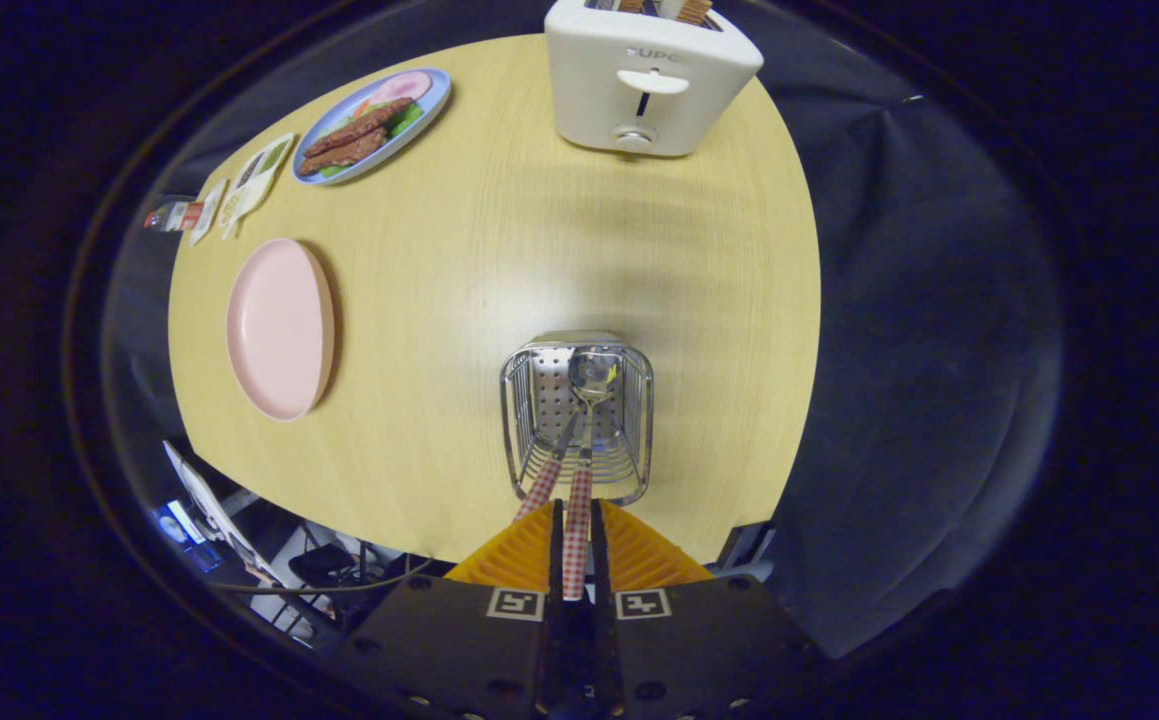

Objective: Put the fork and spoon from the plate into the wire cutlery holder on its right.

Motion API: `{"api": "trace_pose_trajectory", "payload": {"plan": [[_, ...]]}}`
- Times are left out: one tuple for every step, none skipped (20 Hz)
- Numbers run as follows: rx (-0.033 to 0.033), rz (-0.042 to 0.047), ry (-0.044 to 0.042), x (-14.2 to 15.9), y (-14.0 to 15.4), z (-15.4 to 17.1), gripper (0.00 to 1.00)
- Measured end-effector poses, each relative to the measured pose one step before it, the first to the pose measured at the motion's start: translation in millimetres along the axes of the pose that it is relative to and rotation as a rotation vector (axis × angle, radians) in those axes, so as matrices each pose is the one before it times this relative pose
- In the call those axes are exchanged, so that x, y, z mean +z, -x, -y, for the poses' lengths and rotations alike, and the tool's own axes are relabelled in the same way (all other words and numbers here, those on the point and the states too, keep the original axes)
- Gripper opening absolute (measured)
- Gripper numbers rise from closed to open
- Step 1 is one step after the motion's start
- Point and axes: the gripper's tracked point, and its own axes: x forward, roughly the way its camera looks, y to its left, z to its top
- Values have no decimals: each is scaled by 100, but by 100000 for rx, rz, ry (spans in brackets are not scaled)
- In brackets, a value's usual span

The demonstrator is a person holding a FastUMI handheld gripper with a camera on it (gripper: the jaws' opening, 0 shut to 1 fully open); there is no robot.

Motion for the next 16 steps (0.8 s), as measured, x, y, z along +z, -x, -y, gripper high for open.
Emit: {"api": "trace_pose_trajectory", "payload": {"plan": [[-65,1440,-307,122,152,-76,11],[174,1742,-190,78,381,-111,11],[315,2868,140,237,348,-256,11],[700,3299,449,241,464,-440,11],[1033,2577,294,-113,384,-523,11],[878,2064,17,85,85,-590,11],[1158,2339,213,-151,436,-735,11],[605,3171,447,-232,794,-689,15],[355,2998,472,65,332,-794,18],[415,2755,-4,-61,353,-817,25],[530,1974,-927,-217,352,-985,29],[1177,2375,-754,-53,334,-1100,41],[862,2353,-522,-50,347,-1001,47],[1009,3034,157,187,140,-1023,47],[472,3163,1208,35,383,-1050,47],[-692,2878,1122,62,265,-874,47]]}}
